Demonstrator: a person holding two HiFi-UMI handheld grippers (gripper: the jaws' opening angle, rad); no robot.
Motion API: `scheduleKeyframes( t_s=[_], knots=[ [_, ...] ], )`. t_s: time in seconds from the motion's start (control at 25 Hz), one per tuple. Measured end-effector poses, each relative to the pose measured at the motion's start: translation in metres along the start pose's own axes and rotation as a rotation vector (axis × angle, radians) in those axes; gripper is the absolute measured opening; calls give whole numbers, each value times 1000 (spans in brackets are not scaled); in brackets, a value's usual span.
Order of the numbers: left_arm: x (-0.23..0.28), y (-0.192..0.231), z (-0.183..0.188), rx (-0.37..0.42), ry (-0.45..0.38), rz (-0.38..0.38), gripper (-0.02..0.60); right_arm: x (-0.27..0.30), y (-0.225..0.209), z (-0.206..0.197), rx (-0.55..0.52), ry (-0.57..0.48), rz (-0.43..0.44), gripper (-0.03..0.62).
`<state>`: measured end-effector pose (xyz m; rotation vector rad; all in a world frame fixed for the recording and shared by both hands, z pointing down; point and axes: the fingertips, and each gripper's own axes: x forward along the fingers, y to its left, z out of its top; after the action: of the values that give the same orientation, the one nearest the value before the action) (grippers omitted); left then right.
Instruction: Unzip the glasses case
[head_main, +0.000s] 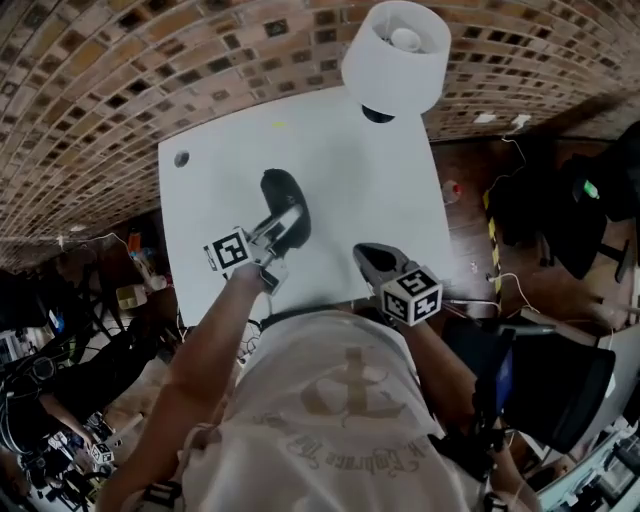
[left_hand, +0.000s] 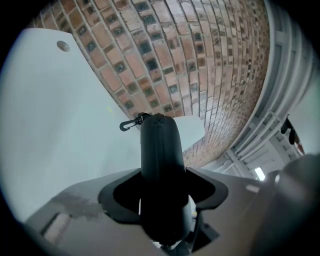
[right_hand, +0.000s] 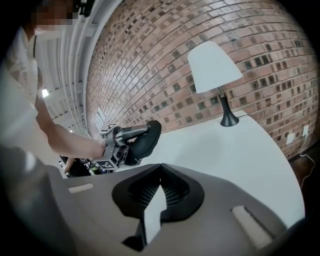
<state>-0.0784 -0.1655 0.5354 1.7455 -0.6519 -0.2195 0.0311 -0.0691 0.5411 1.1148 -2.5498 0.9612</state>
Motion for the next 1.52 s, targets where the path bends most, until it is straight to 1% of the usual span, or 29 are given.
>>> scheduleKeyframes(
  t_s=[0.04,0.08,0.16,0.24,0.32,0.44,0.6,0.68,0.8,0.96,1.04,1.12,1.24,1.36,1.48,1.52],
  knots=[
    [-7,-5,2,-38,-24,-17,278,10,3,6,-15,-4,15,8],
    [-13,-7,4,-32,-43,-20,278,18,5,11,-29,-4,30,8],
    [-19,-16,4,31,-75,-39,278,22,10,17,-54,11,59,8],
    [-22,-26,-4,59,-105,-73,278,19,13,16,-76,34,79,8],
    [-30,-30,-9,54,-132,-86,278,18,17,15,-93,51,98,8],
    [-45,-34,-6,34,-183,-101,276,26,25,18,-117,62,136,8],
    [-56,-41,-4,15,-247,-145,276,31,32,21,-146,75,176,8],
    [-61,-38,-1,-9,-276,-136,276,34,34,23,-154,75,183,8],
    [-81,-32,16,-70,-373,-124,276,43,43,33,-190,70,208,8],
    [-103,-36,36,-207,-517,-193,275,45,71,51,-283,42,267,8],
    [-109,-45,43,-244,-561,-229,275,46,95,59,-332,18,322,8],
    [-110,-55,49,-259,-582,-258,275,45,117,66,-377,-8,370,8],
    [-104,-72,58,-268,-600,-293,275,40,138,76,-427,-45,401,8],
    [-102,-86,64,-251,-595,-308,275,36,150,84,-466,-67,413,9],
    [-97,-99,64,-234,-577,-323,275,35,154,89,-453,-85,406,20],
    [-94,-103,64,-230,-571,-328,275,35,154,90,-449,-91,402,33]
  ],
)
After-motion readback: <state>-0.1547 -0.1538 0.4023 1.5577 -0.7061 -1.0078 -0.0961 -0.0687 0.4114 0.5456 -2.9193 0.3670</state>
